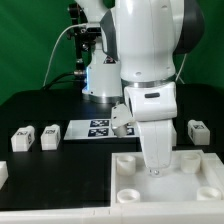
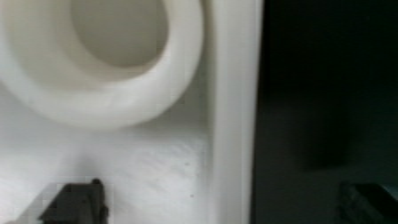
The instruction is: Assemble one leg
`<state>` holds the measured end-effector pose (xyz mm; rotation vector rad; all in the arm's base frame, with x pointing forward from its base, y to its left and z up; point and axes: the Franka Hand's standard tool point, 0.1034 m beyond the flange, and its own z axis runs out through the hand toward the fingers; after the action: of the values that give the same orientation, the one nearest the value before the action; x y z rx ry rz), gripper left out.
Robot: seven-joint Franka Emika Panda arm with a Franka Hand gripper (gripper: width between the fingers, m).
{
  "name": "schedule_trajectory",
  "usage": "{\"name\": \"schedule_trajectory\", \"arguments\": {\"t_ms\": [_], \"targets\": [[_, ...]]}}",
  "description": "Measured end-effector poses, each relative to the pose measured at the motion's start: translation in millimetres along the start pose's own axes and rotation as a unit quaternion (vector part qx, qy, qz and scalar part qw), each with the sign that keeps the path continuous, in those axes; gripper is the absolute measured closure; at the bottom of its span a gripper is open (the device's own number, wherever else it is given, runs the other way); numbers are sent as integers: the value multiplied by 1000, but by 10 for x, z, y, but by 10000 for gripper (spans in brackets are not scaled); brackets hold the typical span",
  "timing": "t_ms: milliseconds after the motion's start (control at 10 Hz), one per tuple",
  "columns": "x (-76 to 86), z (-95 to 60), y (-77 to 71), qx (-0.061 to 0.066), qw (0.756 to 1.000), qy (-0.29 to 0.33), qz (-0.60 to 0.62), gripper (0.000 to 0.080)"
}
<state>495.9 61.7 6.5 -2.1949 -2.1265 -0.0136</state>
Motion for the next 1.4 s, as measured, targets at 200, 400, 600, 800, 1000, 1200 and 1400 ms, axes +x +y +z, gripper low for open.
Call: {"name": "schedule_trajectory", "arguments": {"t_ms": [200,400,600,800,1000,1200,1400], "targets": [[-5,0,0,0,1000,0,0,150],[-11,-96,12,-5,1000,-2,4,150],[114,-275,-38,-9,998,-6,67,150],[406,-362,-172,-11,981,-2,194,150],[698,-366,-282,-8,944,4,330,150],[789,-373,-315,-15,911,17,413,150],[805,-368,-324,-10,870,20,492,150]]}}
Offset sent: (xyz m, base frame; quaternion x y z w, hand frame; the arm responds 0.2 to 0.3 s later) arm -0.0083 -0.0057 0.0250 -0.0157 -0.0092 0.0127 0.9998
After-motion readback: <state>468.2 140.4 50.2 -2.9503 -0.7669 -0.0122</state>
